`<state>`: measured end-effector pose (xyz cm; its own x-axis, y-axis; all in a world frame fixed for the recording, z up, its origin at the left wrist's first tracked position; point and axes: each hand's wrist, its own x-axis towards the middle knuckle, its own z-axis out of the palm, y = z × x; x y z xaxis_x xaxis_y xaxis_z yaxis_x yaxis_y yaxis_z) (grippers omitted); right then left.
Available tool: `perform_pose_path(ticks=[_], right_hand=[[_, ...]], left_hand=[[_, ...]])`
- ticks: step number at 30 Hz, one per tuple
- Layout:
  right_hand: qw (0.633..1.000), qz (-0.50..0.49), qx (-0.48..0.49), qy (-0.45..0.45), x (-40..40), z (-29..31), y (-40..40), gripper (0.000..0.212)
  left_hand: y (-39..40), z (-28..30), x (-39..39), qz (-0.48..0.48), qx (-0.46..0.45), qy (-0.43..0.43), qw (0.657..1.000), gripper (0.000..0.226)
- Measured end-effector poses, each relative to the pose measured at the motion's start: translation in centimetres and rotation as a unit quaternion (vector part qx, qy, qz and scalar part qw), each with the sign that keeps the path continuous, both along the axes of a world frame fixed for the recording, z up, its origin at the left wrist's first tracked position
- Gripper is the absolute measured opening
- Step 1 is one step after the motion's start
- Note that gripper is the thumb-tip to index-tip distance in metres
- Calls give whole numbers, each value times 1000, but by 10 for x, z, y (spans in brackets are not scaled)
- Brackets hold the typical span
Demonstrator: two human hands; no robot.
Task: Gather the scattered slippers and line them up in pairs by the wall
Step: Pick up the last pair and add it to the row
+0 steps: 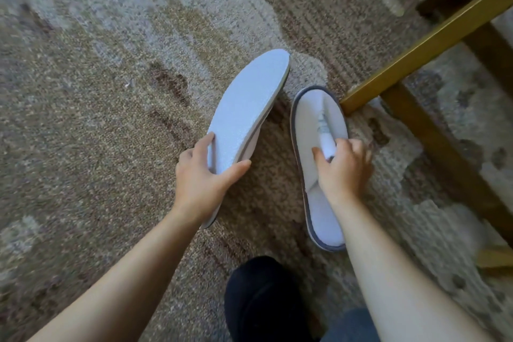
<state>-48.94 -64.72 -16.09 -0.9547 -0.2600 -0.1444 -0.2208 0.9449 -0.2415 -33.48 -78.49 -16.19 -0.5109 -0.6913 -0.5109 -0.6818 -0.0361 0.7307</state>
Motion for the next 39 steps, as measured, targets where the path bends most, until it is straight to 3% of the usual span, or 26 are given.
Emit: perform_pose_path(ticks=[6, 11, 16, 21, 28, 33, 39], right_hand=[[990, 28, -136, -14, -1, 15, -27, 16], [974, 57, -216, -36, 8, 70, -84, 10], [959, 85, -265, -62, 36, 191, -124, 10], [946, 127, -267, -130, 72, 351, -141, 13], [930, 113, -286, -198, 85, 569, -136, 12], [922, 113, -327, -176, 65, 664, -126, 14], [917, 56, -382, -103, 35, 720, -102, 13]], left_hand=[[-10, 13, 10, 35, -6, 25, 999, 85], [-37, 69, 26, 82, -26, 24, 996, 91], [-59, 194, 59, 135, -8, 16, 991, 99], [-74, 360, 86, 187, -4, 6, 982, 98], [-82, 588, 92, 195, -41, 12, 980, 97], [-73, 678, 73, 161, -65, 36, 984, 86], [-81, 723, 34, 83, -63, 82, 991, 84]])
